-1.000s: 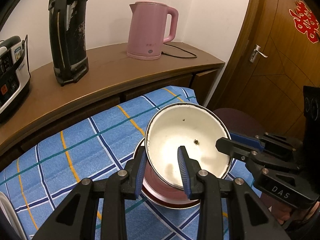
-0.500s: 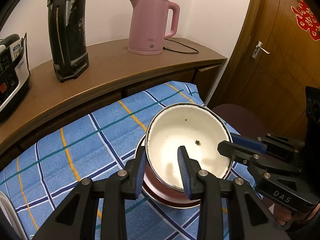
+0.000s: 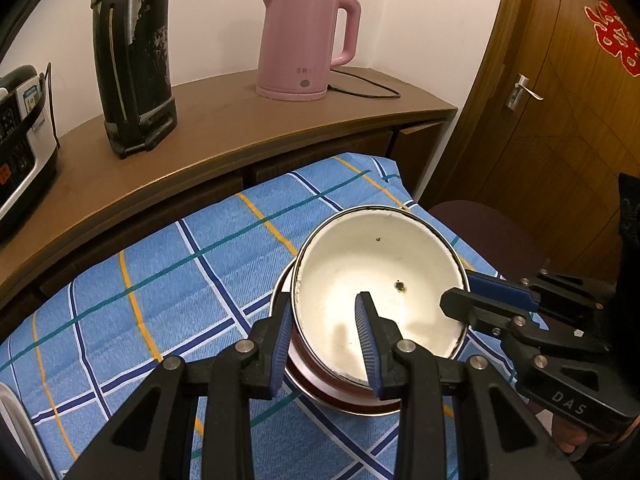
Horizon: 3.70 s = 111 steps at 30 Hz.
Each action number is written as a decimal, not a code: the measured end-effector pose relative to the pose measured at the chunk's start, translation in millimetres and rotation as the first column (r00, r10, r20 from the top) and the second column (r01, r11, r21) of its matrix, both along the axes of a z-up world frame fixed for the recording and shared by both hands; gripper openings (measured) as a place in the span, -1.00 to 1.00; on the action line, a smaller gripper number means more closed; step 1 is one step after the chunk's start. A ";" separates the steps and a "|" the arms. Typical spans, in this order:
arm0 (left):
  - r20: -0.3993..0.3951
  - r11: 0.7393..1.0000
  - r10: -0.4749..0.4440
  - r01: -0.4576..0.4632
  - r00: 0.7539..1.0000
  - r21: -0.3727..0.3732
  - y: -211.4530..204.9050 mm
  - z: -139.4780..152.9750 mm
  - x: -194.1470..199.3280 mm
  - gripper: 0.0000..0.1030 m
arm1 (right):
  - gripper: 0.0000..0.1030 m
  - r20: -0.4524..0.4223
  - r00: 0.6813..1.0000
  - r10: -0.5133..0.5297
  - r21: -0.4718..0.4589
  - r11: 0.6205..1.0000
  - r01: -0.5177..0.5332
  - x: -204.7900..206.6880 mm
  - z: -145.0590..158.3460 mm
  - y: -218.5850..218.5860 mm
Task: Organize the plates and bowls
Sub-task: 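Lower the white enamel bowl into the pink bowl with both grippers, then open both grippers and regrasp the nested bowls at their rims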
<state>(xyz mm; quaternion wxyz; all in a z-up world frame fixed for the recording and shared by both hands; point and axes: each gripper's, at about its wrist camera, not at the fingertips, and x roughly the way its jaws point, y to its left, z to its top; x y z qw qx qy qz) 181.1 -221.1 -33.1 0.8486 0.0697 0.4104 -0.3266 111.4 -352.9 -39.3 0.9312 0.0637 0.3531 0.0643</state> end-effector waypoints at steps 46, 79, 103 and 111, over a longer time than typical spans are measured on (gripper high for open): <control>0.008 0.999 -0.033 0.033 0.999 0.007 -4.9 -8.5 -2.0 -0.33 | -0.65 -0.018 1.000 0.000 0.007 1.000 0.000 -6.7 -6.6 -1.0; -0.035 0.999 -0.040 0.041 0.999 0.030 -2.7 -3.5 -2.3 -0.33 | -0.65 -0.102 0.994 0.046 0.098 0.995 -0.036 3.2 -9.8 -11.5; -0.019 0.999 -0.046 0.046 0.999 0.014 -2.3 -4.3 -1.6 -0.33 | -0.62 -0.093 0.994 0.048 0.091 0.995 -0.039 2.4 -9.7 -11.0; -0.007 0.999 -0.050 0.050 0.999 0.020 -3.6 -2.5 -3.3 -0.33 | -0.62 -0.085 0.995 0.045 0.062 0.997 -0.039 1.0 -8.8 -8.6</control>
